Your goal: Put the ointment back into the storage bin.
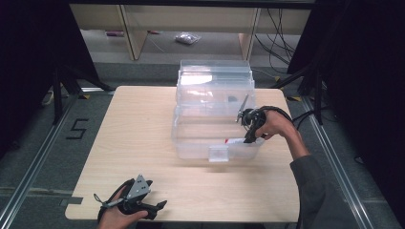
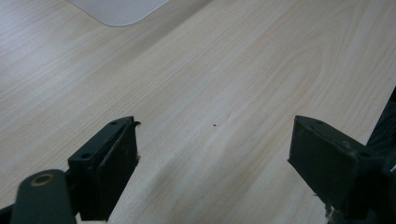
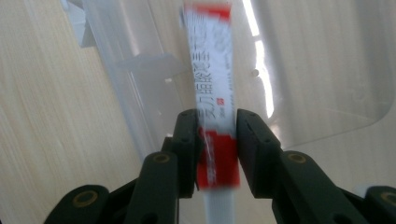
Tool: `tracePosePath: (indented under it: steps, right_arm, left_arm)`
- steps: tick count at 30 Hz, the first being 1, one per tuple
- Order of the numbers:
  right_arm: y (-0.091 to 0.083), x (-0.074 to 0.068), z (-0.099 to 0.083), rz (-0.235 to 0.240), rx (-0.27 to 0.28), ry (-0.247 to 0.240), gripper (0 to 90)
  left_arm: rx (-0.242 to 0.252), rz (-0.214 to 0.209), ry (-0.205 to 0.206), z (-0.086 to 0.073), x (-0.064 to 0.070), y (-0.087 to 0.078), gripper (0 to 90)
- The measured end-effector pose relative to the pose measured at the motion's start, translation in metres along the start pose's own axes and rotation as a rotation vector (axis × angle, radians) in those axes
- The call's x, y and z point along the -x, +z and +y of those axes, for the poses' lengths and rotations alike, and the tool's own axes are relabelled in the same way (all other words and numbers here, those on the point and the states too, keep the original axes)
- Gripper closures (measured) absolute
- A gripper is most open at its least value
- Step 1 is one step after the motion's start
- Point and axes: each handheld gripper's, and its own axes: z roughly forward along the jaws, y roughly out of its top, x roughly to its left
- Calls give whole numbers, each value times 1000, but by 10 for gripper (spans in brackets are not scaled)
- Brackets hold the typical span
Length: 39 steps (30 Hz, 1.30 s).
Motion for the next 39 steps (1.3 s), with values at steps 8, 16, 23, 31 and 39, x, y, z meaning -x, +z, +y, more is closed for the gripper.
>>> tracePosePath:
  steps: [8, 16, 23, 31, 39]
  right_arm:
    - [-8, 3, -3, -30, 54, 25, 594]
    - [-15, -1, -3, -30, 75, 46, 585]
    - [-23, -3, -2, -37, 80, 42, 568]
    - [-40, -11, -5, -59, 120, 42, 549]
    - [-50, -19, -12, -43, 141, 58, 513]
  left_arm:
    - [1, 1, 0, 0, 0, 0, 152]
    - [1, -2, 8, 0, 0, 0, 151]
    - [-2, 3, 10, 0, -1, 0, 151]
    - [2, 2, 0, 0, 0, 0, 152]
    - [-3, 1, 6, 0, 0, 0, 151]
